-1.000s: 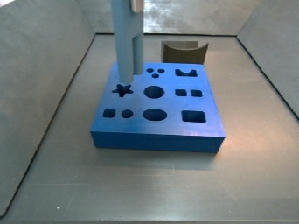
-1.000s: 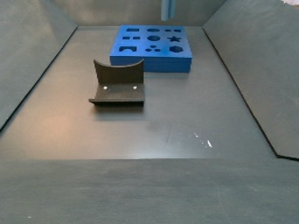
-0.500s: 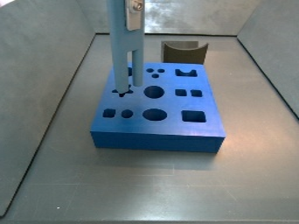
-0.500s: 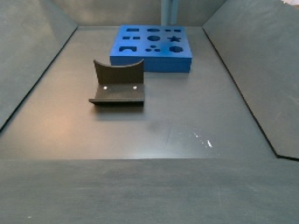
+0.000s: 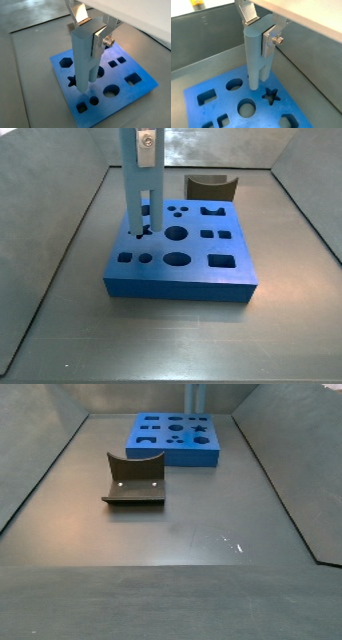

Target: Insert the square-circle object.

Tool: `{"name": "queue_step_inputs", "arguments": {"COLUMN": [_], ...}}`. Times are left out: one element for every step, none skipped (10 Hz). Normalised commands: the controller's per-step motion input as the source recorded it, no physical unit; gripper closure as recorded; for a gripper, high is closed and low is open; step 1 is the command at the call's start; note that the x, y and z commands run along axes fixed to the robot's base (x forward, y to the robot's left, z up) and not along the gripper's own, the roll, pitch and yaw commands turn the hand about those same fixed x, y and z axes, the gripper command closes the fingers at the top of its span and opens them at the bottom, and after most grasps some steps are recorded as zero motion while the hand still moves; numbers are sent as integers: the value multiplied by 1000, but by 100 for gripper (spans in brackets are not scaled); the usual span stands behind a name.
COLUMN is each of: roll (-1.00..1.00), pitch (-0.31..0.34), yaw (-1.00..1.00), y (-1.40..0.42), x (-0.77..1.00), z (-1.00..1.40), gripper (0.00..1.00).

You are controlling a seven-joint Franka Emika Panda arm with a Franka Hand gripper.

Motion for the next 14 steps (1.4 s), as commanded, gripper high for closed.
{"name": "queue_step_inputs", "arguments": {"roll": [19, 20, 9, 17, 126, 34, 97, 117, 99, 7, 1, 0, 13, 66], "pitch": [0, 0, 0, 0, 0, -46, -97, -84, -51, 0, 0, 6, 43, 49], "yaw": [-1000, -1000, -1000, -946, -431, 129, 289, 320, 291, 143, 0, -26, -211, -234], "y": [0, 0, -3, -249, -749, -380, -246, -223, -194, -243, -211, -146, -57, 0], "x": [0, 0, 0, 0, -43, -223, -240, -174, -83, 29, 191, 329, 397, 186], "z": [-97, -97, -117, -191, -257, -457, -469, -429, -383, -386, -411, -429, -431, -434], "gripper": [100, 100, 100, 100, 100, 100, 100, 100, 100, 100, 100, 100, 100, 100]}}
